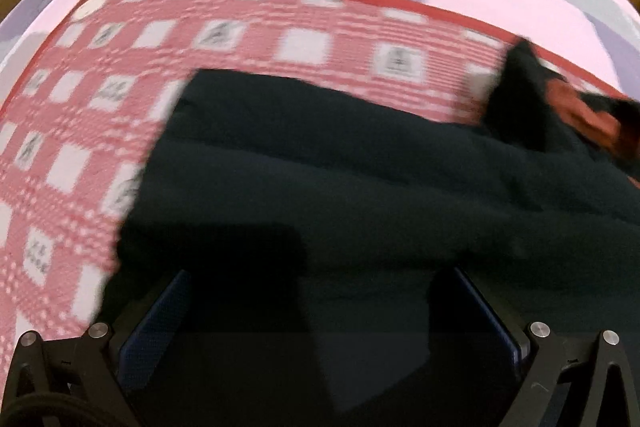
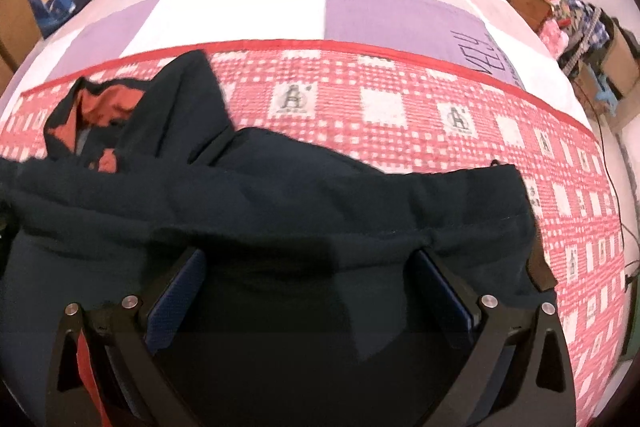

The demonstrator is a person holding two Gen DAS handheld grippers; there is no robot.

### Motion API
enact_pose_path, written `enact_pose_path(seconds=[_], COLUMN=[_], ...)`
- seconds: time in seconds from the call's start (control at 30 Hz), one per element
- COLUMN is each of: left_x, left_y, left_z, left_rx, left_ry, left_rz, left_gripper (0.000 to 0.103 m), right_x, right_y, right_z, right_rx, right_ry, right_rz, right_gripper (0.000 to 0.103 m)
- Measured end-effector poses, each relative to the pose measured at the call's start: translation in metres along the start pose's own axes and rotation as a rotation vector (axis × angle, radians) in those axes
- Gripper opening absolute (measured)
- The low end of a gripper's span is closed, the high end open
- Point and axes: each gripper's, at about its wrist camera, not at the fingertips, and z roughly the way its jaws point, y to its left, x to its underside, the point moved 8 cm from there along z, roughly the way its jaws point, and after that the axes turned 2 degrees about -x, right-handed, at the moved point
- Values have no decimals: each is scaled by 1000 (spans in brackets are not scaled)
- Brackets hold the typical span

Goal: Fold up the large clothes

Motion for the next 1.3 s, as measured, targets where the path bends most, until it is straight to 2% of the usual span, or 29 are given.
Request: enact_pose_path(seconds=[0.17,0.23,0.3,0.37,0.47,0.53,0.57,0.67,0.77,0.83,0.9,0.97,1.03,1.07,1.13,1.23,1.3], left_x=[0,6,10,14,15,18,19,40,74,94,109,113,112,112,113,115,119], left_y=[44,60,66,65,66,68,69,65,66,69,76,81,81,79,76,67,47], left_z=[9,12,11,7,-4,-22,-32,-66,-80,-77,-74,-72,-70,-72,-74,-91,-118], left_rx=[-60,-33,-34,-50,-82,-98,-99,-114,-122,-135,-139,-129,-133,-148,-179,-148,-88], left_ry=[8,25,21,1,-31,-75,-102,-177,-170,-141,-133,-126,-116,-121,-125,-151,-223], left_rz=[-38,-98,-117,-89,-41,-8,10,102,145,154,121,66,36,39,58,68,107], left_gripper=[103,103,103,103,103,103,102,102,102,102,103,103,103,103,102,101,101], right_x=[0,3,5,5,9,25,34,81,119,135,129,110,86,71,55,47,55], right_y=[-46,-61,-67,-66,-70,-74,-76,-82,-82,-81,-84,-87,-85,-82,-78,-78,-58], right_z=[-6,-7,-8,-16,-47,-77,-87,-117,-120,-96,-74,-54,-42,-37,-34,-59,-95], right_rx=[59,38,2,5,-39,-103,-106,-33,5,8,-49,-65,-31,13,50,111,68], right_ry=[-28,-29,-32,-53,-141,-207,-218,-214,-162,-75,-56,-48,-52,-61,-54,-99,-214], right_rz=[53,81,84,73,132,168,168,115,86,76,145,184,155,108,60,32,-14], right_gripper=[103,103,102,102,102,102,102,102,102,102,103,103,103,102,103,101,101])
